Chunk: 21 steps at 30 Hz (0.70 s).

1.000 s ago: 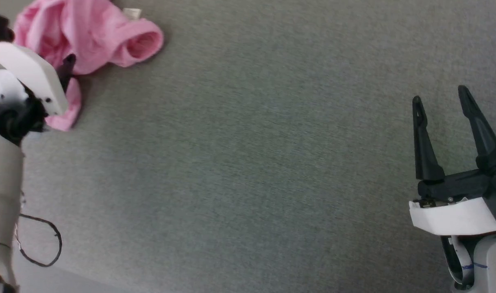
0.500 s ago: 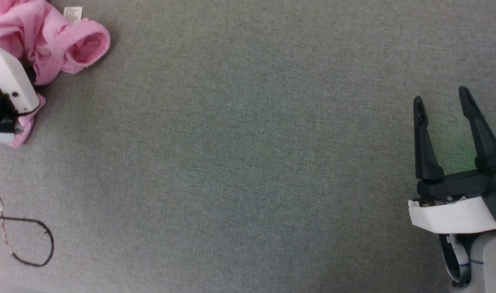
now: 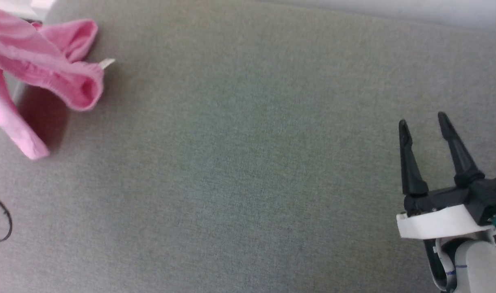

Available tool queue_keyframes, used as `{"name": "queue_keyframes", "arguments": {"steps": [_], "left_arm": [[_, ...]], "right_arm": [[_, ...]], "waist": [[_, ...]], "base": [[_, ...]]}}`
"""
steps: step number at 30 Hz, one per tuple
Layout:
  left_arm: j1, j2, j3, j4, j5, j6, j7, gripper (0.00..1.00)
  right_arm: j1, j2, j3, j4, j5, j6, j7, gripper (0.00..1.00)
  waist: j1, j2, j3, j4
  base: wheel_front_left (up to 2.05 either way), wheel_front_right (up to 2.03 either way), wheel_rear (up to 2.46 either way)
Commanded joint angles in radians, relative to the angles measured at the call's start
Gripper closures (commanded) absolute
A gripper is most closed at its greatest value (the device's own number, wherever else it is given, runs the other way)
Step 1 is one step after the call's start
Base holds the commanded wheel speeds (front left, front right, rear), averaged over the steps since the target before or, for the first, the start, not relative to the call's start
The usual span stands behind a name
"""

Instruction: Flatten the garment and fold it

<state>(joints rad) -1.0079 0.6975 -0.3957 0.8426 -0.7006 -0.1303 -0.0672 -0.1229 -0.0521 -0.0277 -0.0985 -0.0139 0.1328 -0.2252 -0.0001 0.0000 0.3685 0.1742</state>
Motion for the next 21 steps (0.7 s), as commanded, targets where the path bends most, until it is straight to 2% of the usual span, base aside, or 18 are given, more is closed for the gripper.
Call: {"name": "queue_keyframes", "arguments": {"steps": [1, 6, 10, 15, 21], "left_arm": [[-0.024, 0.01, -0.023, -0.034, 0.024, 0.0, -0.058, 1.0], [-0.054, -0.002, -0.077, -0.166, 0.081, 0.0, -0.141, 1.0], [-0.074, -0.026, -0.098, -0.271, 0.107, 0.002, -0.156, 1.0], [-0.092, -0.087, -0.145, -0.45, 0.117, 0.01, -0.112, 1.0], [-0.108, -0.189, -0.186, -0.612, 0.09, 0.046, -0.035, 1.0]], "right_arm": [[0.021, 0.002, 0.001, 0.02, 0.013, -0.002, -0.011, 0.0], [0.05, 0.002, -0.013, 0.045, 0.033, -0.002, -0.019, 0.0], [0.06, 0.002, -0.016, 0.055, 0.047, -0.002, -0.023, 0.0], [0.067, 0.002, -0.014, 0.065, 0.064, -0.002, -0.027, 0.0], [0.054, 0.002, -0.01, 0.066, 0.083, -0.002, -0.031, 0.0]], "waist": [[0.0001, 0.0, -0.147, -0.025], [0.0001, 0.0, -0.226, -0.054], [0.0001, 0.0, -0.257, -0.081], [0.0001, 0.0, -0.275, -0.145], [0.0001, 0.0, -0.241, -0.245]], "base": [[0.0, 0.0, 0.0], [0.0, 0.0, 0.0], [0.0, 0.0, 0.0], [0.0, 0.0, 0.0], [0.0, 0.0, 0.0]]}}
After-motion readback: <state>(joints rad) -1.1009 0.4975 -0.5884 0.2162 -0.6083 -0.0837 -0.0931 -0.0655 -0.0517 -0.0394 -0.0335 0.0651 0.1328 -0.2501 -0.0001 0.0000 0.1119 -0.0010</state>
